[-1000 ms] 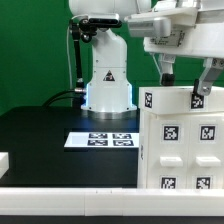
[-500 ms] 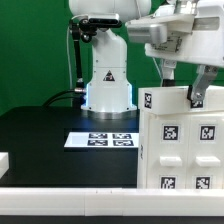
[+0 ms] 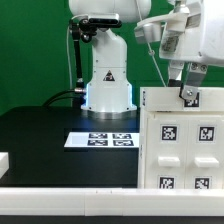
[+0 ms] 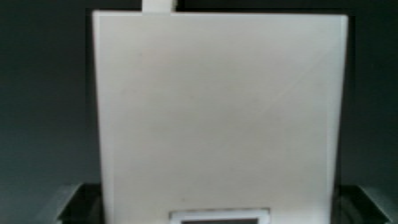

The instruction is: Assemble cabinet

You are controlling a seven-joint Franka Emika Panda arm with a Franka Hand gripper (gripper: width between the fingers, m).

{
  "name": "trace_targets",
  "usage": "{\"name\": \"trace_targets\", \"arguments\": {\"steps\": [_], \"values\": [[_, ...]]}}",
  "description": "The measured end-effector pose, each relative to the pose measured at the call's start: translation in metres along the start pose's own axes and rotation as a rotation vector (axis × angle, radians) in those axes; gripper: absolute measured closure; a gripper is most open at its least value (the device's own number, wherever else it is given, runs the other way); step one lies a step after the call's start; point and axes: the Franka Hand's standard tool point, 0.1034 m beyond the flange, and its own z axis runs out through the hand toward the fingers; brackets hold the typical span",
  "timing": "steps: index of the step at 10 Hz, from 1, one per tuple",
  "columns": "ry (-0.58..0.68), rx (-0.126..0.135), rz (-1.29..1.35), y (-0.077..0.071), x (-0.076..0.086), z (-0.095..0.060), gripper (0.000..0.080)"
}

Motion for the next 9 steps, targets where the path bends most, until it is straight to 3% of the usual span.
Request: {"name": "trace_targets", "arguments": {"steps": [3,6,9], "values": [[-0.020,0.035,0.440,-0.0051,0.0011,-0.0012,0.0248],[-0.092,0.203,0.792,-0.0085,0.0005,-0.0016,0.0246],[-0.111,0.196,0.987,-0.0069,0.0009,-0.0005,0.0246]]}}
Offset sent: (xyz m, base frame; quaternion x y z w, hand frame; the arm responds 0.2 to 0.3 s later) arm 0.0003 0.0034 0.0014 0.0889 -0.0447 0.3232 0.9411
